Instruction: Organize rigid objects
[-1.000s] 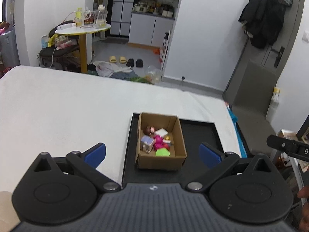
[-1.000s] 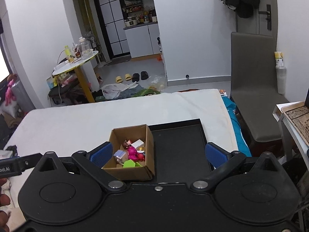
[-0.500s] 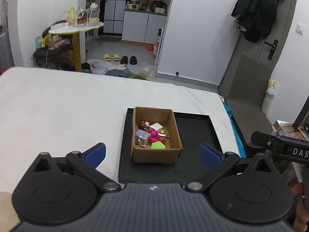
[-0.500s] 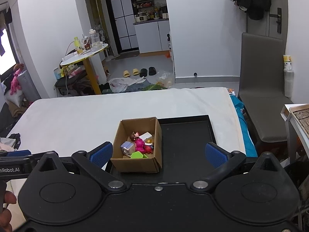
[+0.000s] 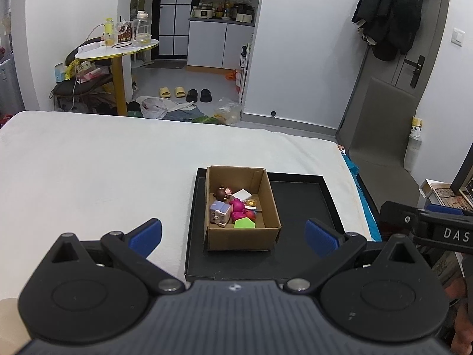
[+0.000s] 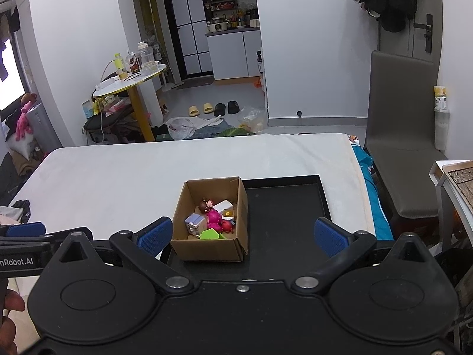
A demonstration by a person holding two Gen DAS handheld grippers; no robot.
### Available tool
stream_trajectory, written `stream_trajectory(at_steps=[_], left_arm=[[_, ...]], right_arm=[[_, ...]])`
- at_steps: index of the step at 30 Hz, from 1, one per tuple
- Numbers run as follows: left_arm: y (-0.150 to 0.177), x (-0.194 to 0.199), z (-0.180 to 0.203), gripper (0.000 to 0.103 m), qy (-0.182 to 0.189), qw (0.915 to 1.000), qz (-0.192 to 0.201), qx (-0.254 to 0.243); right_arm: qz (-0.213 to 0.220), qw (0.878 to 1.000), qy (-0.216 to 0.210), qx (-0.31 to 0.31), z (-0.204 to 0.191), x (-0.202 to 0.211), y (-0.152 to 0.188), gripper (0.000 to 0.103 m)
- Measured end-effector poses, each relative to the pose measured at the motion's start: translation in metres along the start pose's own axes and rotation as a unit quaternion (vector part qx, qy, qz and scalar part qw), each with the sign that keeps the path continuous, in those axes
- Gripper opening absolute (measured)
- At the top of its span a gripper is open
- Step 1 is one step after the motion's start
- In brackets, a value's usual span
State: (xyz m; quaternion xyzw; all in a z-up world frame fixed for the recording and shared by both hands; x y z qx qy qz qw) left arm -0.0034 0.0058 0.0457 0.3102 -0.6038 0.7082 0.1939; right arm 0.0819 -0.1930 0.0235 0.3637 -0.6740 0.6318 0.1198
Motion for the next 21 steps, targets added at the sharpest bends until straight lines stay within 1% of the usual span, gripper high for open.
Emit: stream_trajectory(at_steps=[7,21], left_arm=[[-0.0018,0.0043,-0.0017,0.102,0.005,1.0,0.003,0.002],[-0.0015,0.0063,-0.0064,0.102,-0.003,1.0,0.004,0.0]], right_arm=[[0.001,1.0,-0.001,0.001,-0.0003,0.002,-0.0009,0.103],[-0.004,1.0,-0.006,-0.01,0.0014,0.0055,-0.0002,0.103]])
Point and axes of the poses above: each gripper's, at about its wrist camera, not at the fingertips, and x roughly against the way its jaws point, z to its right, y to its underside, the point moved 5 cm from there along -x, roughly the way its jaws point, and after that the axes turned 2 degrees about -x, right-handed, at the moved point
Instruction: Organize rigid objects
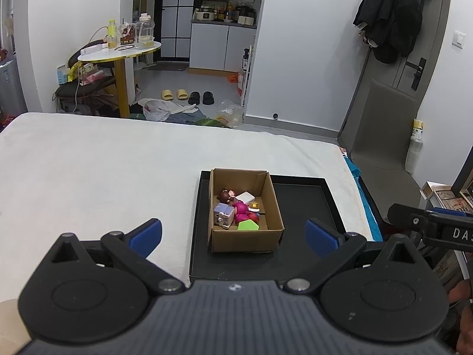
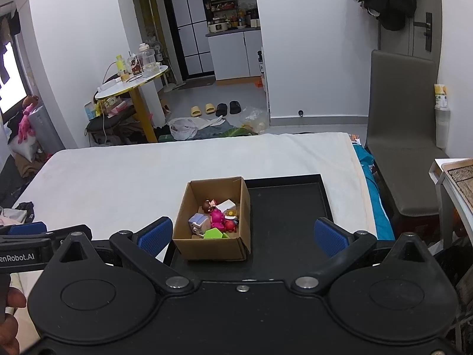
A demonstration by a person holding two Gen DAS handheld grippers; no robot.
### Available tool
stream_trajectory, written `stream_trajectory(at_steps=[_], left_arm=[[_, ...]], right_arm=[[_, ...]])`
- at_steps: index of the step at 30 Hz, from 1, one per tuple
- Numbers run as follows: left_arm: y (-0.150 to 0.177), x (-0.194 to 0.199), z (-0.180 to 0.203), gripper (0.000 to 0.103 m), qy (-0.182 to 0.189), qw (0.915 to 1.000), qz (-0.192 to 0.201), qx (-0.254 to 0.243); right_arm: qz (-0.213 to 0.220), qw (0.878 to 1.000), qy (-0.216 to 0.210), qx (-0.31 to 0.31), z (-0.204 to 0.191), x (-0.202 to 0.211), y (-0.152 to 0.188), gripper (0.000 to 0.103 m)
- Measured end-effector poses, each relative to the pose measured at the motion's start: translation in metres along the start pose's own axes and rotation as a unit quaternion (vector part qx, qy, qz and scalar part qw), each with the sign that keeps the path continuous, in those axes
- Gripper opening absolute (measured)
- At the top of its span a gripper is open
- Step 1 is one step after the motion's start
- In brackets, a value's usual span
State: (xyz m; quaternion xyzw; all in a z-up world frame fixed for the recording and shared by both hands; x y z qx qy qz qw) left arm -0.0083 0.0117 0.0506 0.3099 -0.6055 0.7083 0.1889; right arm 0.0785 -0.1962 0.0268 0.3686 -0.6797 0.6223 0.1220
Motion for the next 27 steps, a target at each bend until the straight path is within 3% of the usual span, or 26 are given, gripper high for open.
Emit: stream_trajectory(at_steps=[27], left_arm=[[0.0035,0.001,-0.0048,0.102,0.011,0.9999,-0.006,0.0]], right_arm=[[0.0,1.0,0.0,0.003,-0.001,0.0017,0.0013,0.103]])
Point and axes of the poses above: each gripper's, at about its wrist camera, not at the fingertips, and x roughly against the way its jaws point, z to its right, y to its underside, the point moved 5 cm from there along -x, roughly the way its jaws point, and after that the axes turned 2 degrees about -x, right-handed, at the moved point
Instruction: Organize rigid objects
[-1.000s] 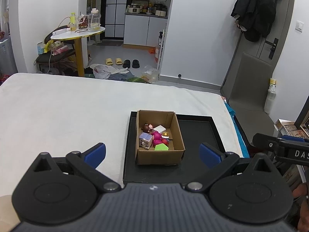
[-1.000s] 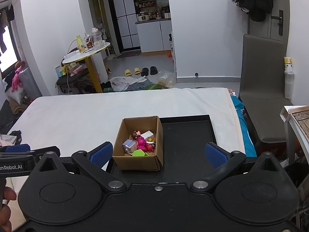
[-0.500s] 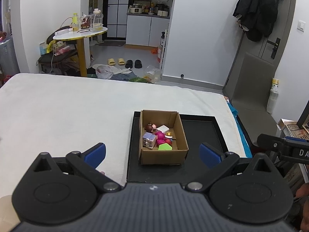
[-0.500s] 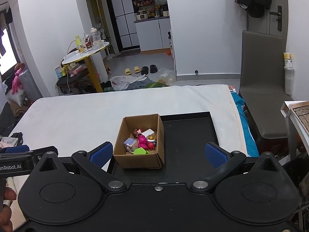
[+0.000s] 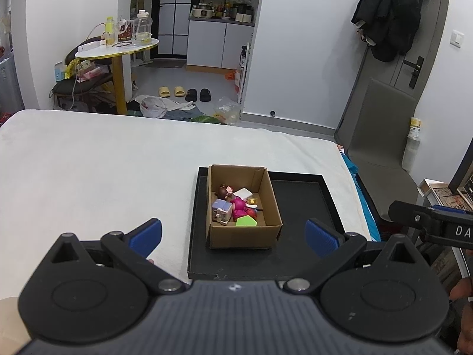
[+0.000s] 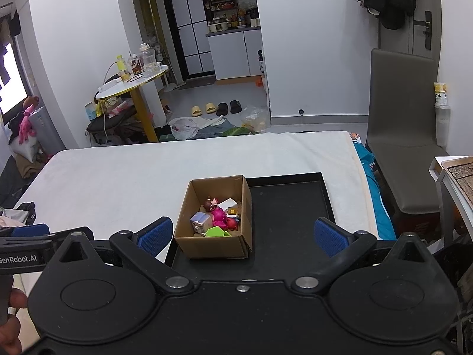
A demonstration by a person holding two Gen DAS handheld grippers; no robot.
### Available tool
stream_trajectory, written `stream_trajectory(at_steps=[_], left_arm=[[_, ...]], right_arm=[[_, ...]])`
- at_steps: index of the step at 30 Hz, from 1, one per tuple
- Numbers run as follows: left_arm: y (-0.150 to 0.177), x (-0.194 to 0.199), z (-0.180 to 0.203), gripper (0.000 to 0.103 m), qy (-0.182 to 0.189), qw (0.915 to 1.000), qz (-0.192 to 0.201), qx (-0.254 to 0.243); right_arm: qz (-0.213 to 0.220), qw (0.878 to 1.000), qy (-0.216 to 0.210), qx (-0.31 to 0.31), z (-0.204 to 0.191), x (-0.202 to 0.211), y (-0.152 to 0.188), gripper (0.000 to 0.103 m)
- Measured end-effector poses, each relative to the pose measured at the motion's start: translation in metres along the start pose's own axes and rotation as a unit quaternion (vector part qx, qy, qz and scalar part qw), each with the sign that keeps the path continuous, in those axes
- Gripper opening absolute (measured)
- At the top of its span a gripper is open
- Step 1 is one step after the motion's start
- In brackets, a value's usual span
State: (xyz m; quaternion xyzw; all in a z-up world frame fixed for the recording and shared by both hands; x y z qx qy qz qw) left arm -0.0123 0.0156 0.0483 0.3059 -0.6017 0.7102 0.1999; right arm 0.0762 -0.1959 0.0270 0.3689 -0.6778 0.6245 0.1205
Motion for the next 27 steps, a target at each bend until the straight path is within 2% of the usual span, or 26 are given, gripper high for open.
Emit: stream_trajectory(at_steps=[18,27], left_arm=[[0.003,-0.0013,0.002,0.102,0.004,1.0,-0.004,0.002],[0.0056,-0.0017,0.0059,0.102,0.021,0.9998,-0.002,0.006]], right_arm=[[0.001,1.0,-0.001,-0.001,-0.001,0.0013,0.0007,0.103],[-0.002,1.0,0.001,-0.006,0.0002,0.0043,-0.0017,0.103]])
Point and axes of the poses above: each gripper's, at about its wrist camera, not at the fingertips, and x roughly against the way its jaws point, z to its right, y to its underside, the point moved 5 cm from there along -x, roughly the way its jaws point, and after that the axes turned 2 degrees about -x, right-handed, at the moved point
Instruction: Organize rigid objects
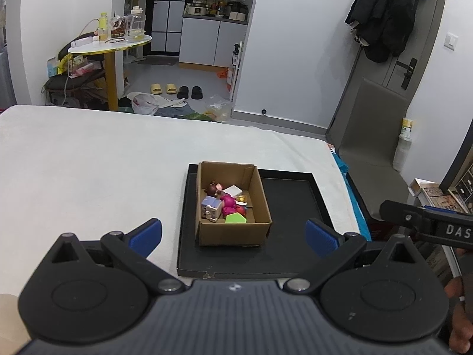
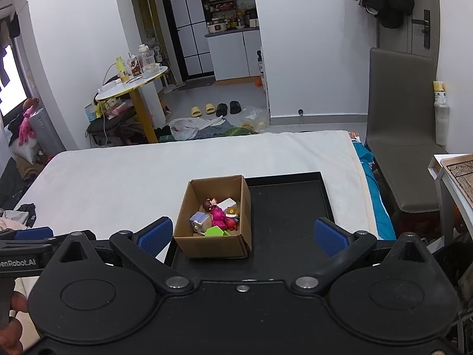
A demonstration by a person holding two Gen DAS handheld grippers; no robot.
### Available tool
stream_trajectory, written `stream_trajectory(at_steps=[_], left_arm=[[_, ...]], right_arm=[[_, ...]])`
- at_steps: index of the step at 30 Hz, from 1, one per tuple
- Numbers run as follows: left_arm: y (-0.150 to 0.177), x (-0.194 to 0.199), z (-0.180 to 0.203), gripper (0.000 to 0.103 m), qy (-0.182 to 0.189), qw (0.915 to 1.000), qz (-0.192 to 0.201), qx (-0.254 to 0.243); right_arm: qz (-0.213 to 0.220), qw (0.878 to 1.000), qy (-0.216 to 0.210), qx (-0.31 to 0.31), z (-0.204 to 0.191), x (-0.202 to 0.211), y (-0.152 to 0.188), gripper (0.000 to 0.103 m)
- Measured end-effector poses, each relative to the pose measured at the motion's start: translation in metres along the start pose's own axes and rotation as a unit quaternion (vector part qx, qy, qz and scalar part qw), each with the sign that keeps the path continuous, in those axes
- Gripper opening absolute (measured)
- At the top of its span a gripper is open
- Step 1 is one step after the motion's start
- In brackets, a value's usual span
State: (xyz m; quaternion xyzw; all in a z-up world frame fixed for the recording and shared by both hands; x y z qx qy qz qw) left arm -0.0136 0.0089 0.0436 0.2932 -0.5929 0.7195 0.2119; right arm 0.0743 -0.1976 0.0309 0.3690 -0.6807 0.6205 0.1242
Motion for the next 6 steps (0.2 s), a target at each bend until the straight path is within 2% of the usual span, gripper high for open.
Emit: stream_trajectory(at_steps=[6], left_arm=[[0.0012,-0.003,0.0005,0.102,-0.002,1.0,-0.004,0.002]], right_arm=[[-0.002,1.0,0.0,0.0,0.0,-0.0007,-0.0005,0.103]])
Point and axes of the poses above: each gripper's, at about its wrist camera, not at the fingertips, and x roughly against the way its jaws point, z to its right, y to its underside, the point moved 5 cm from there along -x, roughly the way its jaws point, and after that the axes turned 2 degrees about -x, right-handed, at the moved point
